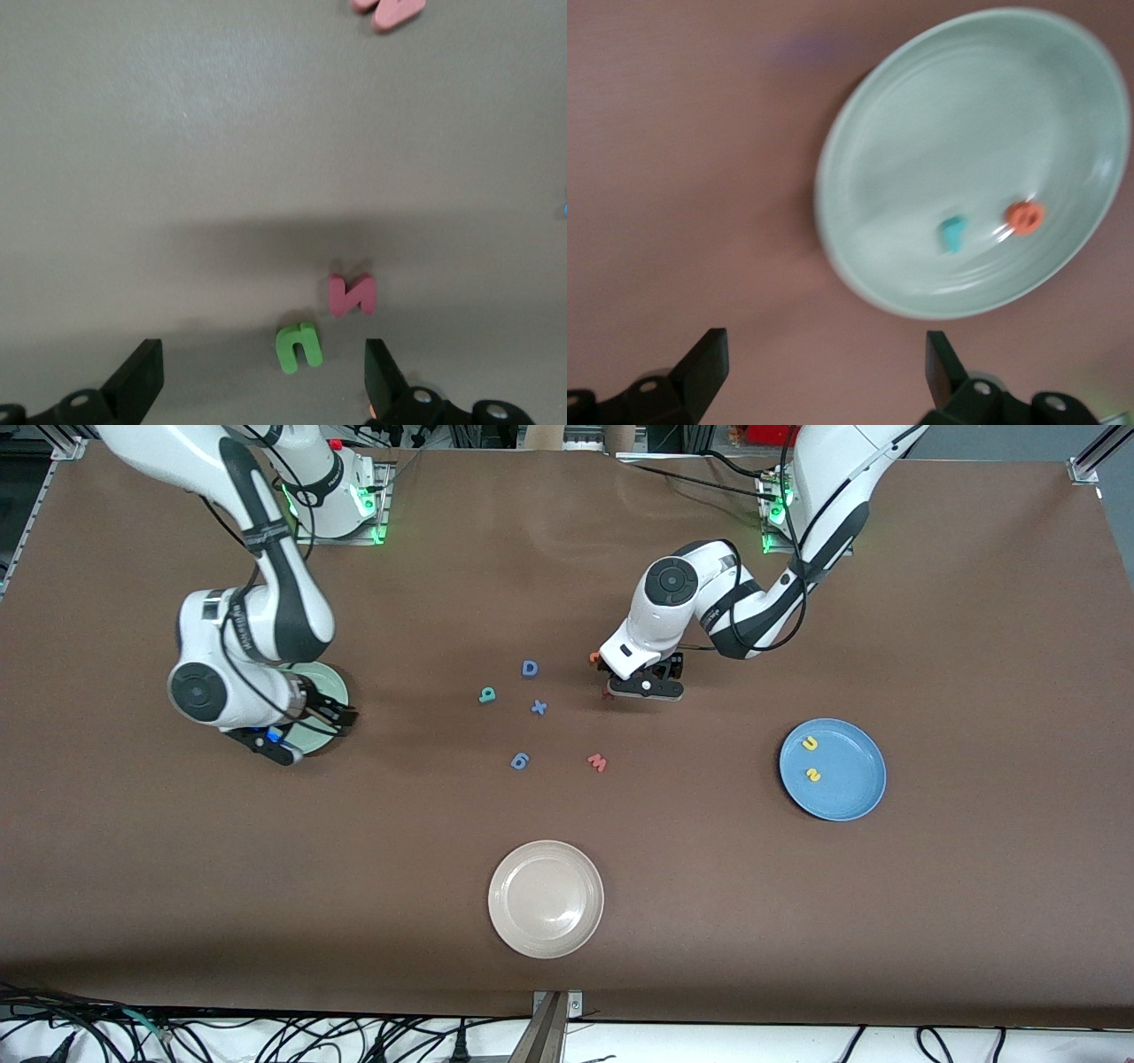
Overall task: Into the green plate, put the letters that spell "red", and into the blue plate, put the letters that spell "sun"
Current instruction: 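Move the left gripper back to the letters while the right gripper follows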
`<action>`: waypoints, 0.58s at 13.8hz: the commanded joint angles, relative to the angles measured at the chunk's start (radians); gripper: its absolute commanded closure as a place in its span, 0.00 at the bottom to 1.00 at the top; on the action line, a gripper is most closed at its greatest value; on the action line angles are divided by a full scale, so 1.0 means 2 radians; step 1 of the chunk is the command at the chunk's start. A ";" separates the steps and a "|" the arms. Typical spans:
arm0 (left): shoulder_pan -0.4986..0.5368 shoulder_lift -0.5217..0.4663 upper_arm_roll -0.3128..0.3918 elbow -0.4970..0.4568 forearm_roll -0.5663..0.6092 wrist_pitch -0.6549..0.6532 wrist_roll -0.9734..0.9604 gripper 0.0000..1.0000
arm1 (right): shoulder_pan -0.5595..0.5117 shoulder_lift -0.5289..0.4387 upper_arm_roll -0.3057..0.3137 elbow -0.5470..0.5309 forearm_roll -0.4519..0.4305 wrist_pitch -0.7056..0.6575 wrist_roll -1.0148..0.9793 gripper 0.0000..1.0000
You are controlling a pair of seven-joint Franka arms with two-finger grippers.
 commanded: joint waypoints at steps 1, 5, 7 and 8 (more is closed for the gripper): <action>-0.009 -0.005 0.002 -0.006 0.020 0.011 -0.027 0.00 | 0.000 0.017 0.052 0.036 0.005 -0.003 0.111 0.02; -0.018 0.007 0.003 -0.007 0.030 0.026 -0.034 0.00 | 0.000 0.063 0.108 0.084 0.005 0.029 0.229 0.02; -0.018 0.021 0.003 -0.008 0.070 0.029 -0.060 0.00 | 0.001 0.082 0.128 0.086 0.005 0.069 0.288 0.02; -0.017 0.025 0.003 -0.008 0.096 0.029 -0.082 0.00 | 0.001 0.092 0.138 0.086 0.004 0.088 0.310 0.02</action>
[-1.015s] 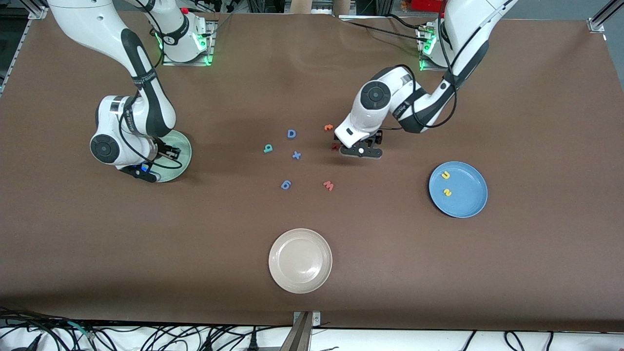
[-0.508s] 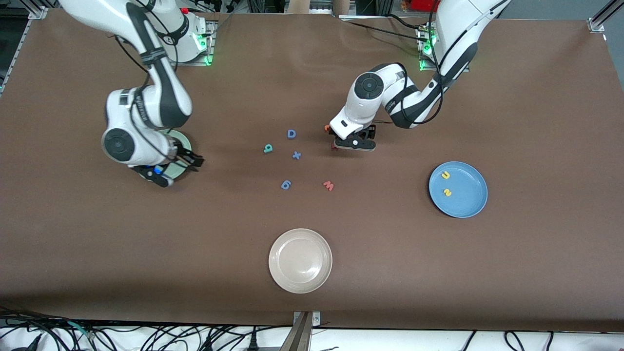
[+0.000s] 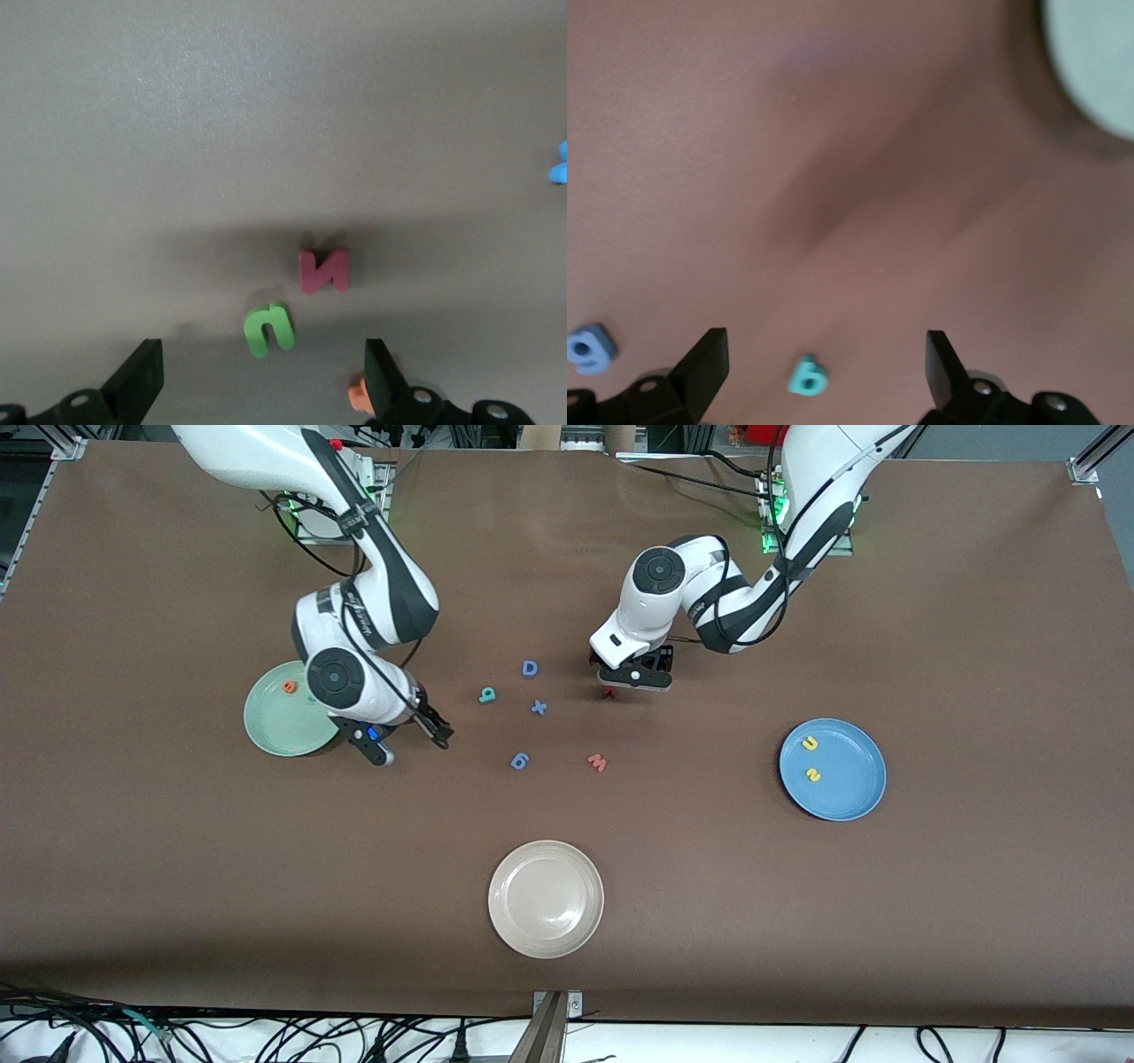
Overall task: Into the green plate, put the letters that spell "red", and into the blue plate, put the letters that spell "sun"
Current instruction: 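Move the left gripper back to the letters while the right gripper follows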
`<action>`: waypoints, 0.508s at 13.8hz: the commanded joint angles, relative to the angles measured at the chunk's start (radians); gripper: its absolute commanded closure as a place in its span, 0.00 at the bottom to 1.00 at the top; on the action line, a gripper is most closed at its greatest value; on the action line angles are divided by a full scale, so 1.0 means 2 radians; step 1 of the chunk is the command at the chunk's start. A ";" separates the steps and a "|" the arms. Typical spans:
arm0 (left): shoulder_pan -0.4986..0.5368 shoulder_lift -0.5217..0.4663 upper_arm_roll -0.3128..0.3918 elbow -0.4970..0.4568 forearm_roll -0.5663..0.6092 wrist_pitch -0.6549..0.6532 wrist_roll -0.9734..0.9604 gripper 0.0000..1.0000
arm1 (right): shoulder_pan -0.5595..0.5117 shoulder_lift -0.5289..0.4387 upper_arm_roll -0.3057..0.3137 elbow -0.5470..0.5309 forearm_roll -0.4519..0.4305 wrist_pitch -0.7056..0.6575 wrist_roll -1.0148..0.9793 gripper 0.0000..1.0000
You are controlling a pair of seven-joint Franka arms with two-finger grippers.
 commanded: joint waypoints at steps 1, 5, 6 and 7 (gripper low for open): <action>0.000 0.016 0.002 -0.002 0.073 0.012 -0.059 0.00 | -0.004 0.034 0.026 0.016 0.004 0.040 0.060 0.02; -0.001 0.024 0.002 -0.002 0.096 0.012 -0.081 0.01 | 0.026 0.053 0.035 0.016 0.004 0.081 0.111 0.02; -0.001 0.024 0.002 -0.002 0.096 0.012 -0.081 0.03 | 0.031 0.053 0.035 0.014 0.004 0.079 0.120 0.03; -0.002 0.025 0.002 -0.002 0.096 0.012 -0.081 0.05 | 0.037 0.053 0.035 0.012 0.004 0.079 0.130 0.06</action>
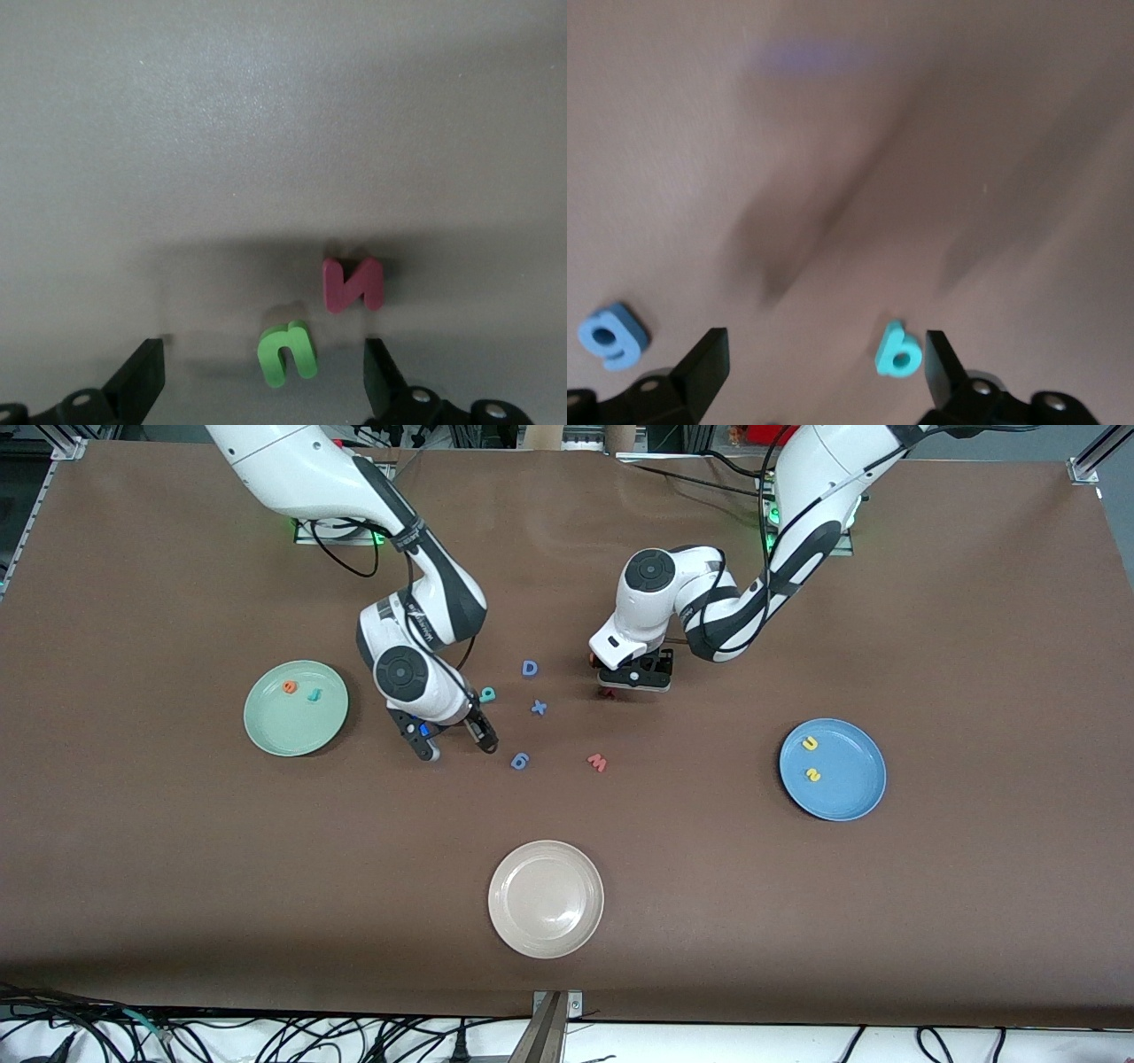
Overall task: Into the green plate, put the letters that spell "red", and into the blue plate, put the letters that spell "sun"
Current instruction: 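Grasp the green n with the left gripper while the right grasps cyan b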
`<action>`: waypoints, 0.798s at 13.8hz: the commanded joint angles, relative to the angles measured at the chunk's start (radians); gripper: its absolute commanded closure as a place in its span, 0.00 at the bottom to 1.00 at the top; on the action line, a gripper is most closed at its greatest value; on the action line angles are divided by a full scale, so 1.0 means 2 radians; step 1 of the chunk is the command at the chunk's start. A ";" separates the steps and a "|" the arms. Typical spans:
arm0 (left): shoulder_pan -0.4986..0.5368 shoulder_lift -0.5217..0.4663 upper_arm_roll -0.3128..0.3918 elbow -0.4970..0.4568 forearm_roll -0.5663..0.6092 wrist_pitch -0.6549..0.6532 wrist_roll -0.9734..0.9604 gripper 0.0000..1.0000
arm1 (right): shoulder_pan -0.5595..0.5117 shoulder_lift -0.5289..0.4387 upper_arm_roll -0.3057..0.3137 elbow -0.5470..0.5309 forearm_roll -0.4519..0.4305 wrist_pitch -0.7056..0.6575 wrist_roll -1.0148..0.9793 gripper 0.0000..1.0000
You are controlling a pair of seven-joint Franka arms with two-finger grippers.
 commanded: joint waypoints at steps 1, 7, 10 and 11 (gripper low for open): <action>-0.002 -0.001 0.001 -0.003 0.018 0.006 -0.015 0.07 | 0.013 0.005 0.001 0.007 0.004 -0.001 0.024 0.09; -0.003 -0.002 0.001 -0.008 0.018 0.006 -0.016 0.33 | 0.015 -0.004 0.001 -0.023 0.003 -0.005 0.024 0.35; -0.003 -0.004 0.000 -0.007 0.018 0.006 -0.017 0.50 | 0.015 -0.003 0.001 -0.025 0.003 -0.006 0.024 0.35; -0.003 -0.003 0.000 -0.007 0.018 0.006 -0.023 0.54 | 0.016 -0.003 0.001 -0.028 0.003 -0.006 0.024 0.36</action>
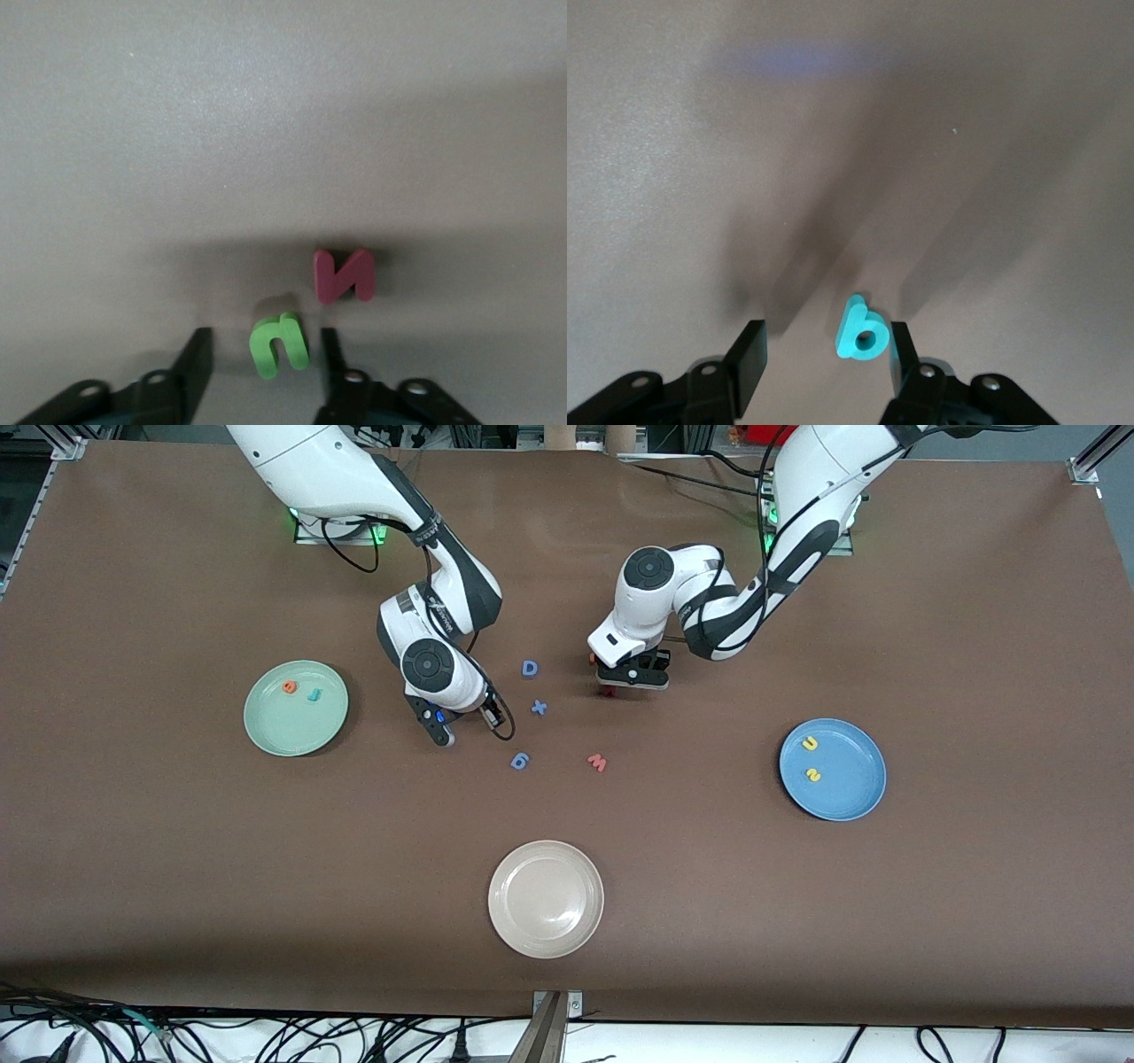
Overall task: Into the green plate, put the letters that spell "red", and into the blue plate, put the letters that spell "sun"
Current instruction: 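Grasp the green n with the left gripper while the right grasps cyan b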
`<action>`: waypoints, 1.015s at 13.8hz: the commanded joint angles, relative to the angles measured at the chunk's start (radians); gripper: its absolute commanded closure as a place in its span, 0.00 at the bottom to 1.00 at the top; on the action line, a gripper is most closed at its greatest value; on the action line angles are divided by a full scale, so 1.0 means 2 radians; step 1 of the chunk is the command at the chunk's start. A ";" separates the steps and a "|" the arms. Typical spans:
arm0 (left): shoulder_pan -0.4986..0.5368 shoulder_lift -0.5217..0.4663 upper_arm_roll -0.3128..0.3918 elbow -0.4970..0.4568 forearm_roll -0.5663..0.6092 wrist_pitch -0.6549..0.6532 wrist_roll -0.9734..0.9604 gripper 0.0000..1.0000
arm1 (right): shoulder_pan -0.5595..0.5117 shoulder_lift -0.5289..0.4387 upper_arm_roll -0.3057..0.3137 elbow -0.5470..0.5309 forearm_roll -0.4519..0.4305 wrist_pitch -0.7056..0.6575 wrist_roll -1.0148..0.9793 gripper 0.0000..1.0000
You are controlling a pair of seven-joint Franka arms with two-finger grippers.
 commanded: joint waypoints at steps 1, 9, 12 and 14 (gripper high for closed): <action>-0.002 -0.002 0.002 -0.003 0.018 0.004 -0.023 0.58 | 0.001 -0.007 0.002 -0.011 0.003 -0.002 0.006 0.36; -0.002 -0.002 0.002 -0.001 0.018 0.002 -0.030 0.80 | 0.001 -0.009 0.003 -0.025 0.032 0.005 0.007 0.39; 0.001 -0.005 0.002 0.001 0.017 -0.002 -0.027 0.83 | 0.001 -0.010 0.003 -0.028 0.037 0.007 0.007 0.40; 0.011 -0.013 0.001 0.002 0.018 -0.005 -0.023 0.86 | 0.001 -0.020 0.003 -0.059 0.037 0.051 0.006 0.40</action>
